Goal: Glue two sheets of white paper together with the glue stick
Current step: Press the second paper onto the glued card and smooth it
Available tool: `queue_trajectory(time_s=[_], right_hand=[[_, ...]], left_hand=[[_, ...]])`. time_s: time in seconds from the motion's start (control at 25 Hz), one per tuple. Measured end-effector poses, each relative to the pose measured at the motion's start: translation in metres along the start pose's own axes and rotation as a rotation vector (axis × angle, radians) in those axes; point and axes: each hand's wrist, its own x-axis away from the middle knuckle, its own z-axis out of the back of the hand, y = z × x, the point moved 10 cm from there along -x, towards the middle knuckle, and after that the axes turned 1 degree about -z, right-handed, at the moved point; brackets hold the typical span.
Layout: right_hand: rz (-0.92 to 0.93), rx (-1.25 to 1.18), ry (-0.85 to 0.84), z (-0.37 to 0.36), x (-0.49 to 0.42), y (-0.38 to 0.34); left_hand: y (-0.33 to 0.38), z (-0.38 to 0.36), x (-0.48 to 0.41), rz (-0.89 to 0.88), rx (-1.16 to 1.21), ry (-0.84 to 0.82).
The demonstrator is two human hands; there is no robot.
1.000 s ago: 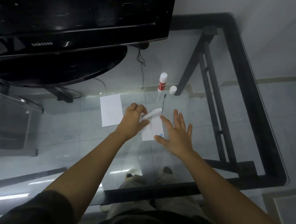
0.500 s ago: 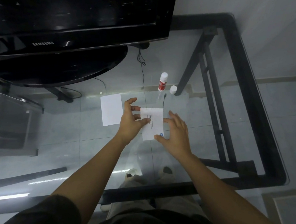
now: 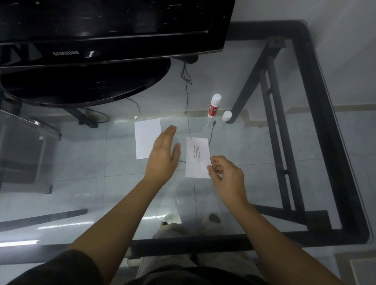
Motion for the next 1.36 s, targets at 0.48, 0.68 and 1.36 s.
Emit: queue_trajectory(time_s=[0.48, 0.68, 1.36], right_hand=[[-0.053, -0.303, 0.289, 0.059, -0.007, 0.014], [0.052, -0.280, 0.367, 0.084, -0.008, 0.004], [0.656, 0.267, 0.242, 0.030, 0.027, -0.079]], left_hand=[[-0.011, 0.001, 0.008, -0.199, -0.468, -0.157], [0.013, -0.032, 0.014, -0.194, -0.404, -0.187], [0.022, 0.003, 0.007, 0.346, 0.587, -0.074]])
